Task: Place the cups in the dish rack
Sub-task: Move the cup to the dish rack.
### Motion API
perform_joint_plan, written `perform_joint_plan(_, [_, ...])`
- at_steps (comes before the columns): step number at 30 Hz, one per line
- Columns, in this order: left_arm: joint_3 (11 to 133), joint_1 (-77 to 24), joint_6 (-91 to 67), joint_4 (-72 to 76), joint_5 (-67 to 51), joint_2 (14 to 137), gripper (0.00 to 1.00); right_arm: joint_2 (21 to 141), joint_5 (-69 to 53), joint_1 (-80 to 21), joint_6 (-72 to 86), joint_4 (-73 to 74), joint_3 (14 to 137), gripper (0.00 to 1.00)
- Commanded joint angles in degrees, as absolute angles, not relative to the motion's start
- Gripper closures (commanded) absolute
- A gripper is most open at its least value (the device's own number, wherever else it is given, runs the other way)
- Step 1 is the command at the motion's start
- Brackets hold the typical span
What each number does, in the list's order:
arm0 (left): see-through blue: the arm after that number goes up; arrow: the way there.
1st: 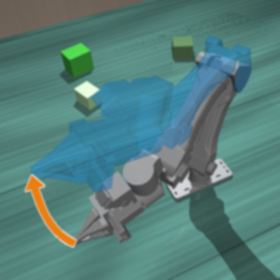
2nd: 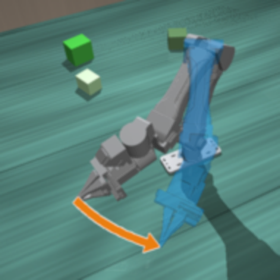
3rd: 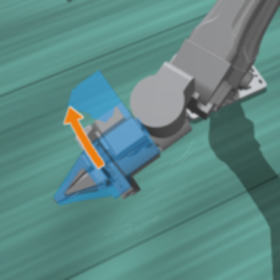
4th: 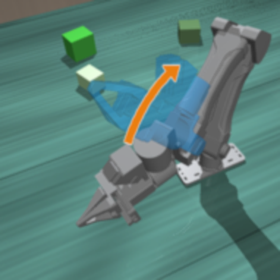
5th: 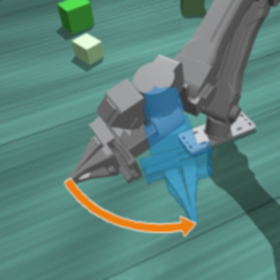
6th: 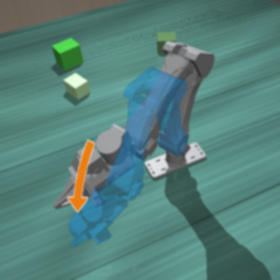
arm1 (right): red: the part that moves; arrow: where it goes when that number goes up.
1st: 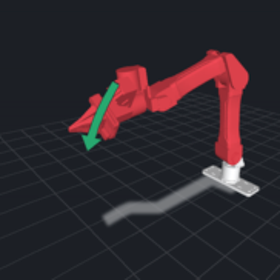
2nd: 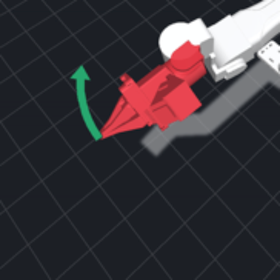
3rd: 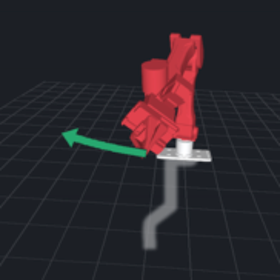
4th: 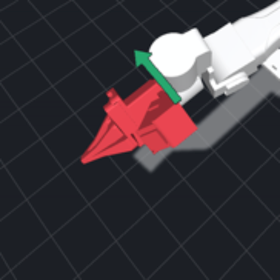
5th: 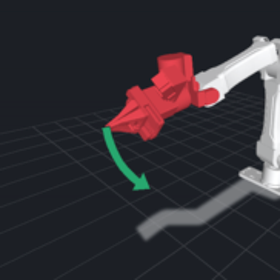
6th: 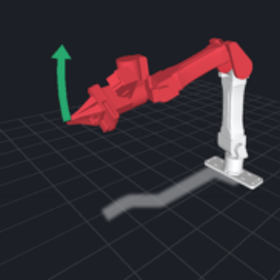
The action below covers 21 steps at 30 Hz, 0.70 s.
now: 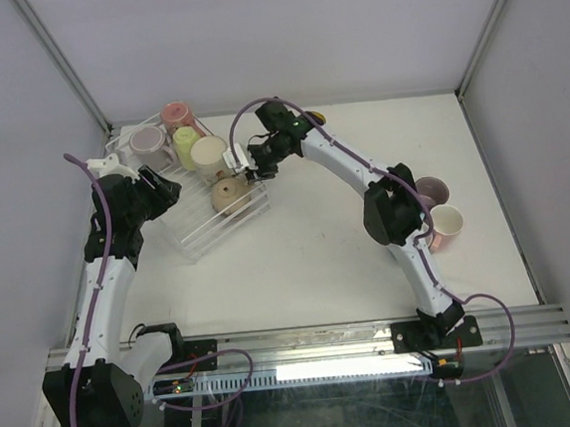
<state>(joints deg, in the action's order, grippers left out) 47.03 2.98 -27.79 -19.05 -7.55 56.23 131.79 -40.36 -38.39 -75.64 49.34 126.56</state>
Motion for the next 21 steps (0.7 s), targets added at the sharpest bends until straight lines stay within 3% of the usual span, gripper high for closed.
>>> perform_joint_plan(1, [46.8, 2.7, -26.6, -16.8, -8.1, 54.5, 0.48, 132.8, -39.6, -39.5, -81.6, 53.6, 130.9, 0.6])
perform_joint_plan(15, [48.6, 2.8, -24.0, -17.6, -7.9, 56.2, 0.48, 137.8, -38.2, -41.4, -85.2, 58.1, 135.8, 0.58])
perform_joint_plan(21, [49.0, 2.8, -23.3, -18.0, -7.7, 56.4, 0.47, 137.7, -39.6, -41.6, -87.0, 59.2, 135.2, 0.75])
